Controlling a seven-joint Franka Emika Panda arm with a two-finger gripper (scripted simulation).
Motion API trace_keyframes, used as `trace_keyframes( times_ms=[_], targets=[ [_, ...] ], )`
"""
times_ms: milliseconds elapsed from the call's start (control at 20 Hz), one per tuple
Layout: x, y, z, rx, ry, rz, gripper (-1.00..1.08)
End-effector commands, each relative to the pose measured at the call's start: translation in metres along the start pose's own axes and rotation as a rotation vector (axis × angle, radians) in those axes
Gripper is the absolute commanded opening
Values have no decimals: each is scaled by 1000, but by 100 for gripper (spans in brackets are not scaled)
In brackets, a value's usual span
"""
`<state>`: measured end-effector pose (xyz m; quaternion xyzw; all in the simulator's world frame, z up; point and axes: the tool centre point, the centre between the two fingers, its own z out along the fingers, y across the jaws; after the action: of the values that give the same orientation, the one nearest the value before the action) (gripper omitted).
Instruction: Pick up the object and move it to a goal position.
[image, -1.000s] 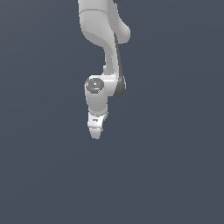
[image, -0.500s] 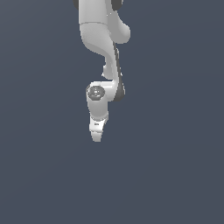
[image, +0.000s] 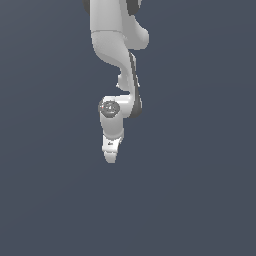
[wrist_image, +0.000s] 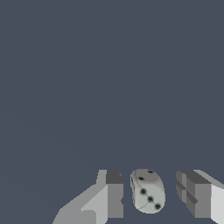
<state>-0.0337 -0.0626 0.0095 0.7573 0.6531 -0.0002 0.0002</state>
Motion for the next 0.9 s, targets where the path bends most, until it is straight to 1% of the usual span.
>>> trace_keyframes(
  times_ms=[0, 450, 850],
  targets=[
    [0, 0, 1, 0, 0, 0, -100],
    [-2, 2, -4, 0, 0, 0, -100],
    [-18, 22, -35, 0, 1, -1, -100]
  ],
)
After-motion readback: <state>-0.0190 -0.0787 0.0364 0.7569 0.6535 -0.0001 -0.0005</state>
